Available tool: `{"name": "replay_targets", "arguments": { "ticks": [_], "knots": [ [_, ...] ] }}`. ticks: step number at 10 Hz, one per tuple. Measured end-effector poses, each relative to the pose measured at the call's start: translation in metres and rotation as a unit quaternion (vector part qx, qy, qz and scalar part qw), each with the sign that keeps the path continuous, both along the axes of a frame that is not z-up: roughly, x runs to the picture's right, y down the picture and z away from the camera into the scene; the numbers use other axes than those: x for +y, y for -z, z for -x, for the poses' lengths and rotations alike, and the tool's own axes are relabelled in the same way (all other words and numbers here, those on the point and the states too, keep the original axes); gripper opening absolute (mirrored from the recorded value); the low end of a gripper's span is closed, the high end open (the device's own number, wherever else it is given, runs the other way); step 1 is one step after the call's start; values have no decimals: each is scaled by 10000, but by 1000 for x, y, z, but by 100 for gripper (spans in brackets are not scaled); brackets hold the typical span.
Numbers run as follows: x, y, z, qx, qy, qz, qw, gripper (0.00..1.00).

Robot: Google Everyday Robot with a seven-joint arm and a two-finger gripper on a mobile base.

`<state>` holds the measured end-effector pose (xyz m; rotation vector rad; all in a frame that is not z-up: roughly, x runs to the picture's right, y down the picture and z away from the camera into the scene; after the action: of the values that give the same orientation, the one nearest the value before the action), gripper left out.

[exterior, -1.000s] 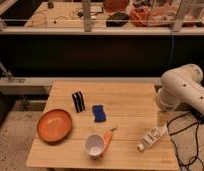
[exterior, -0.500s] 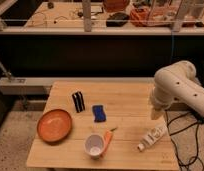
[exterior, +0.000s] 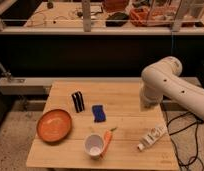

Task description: Knock the eraser over

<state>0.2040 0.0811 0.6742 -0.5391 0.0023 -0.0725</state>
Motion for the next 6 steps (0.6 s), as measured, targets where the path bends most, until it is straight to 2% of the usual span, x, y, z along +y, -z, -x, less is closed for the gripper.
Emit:
{"name": "replay_targets", "arguments": {
  "ticks": [6],
  "knots": [
    [-11, -3, 26, -148, 129, -153, 9997, 0]
  ]
}}
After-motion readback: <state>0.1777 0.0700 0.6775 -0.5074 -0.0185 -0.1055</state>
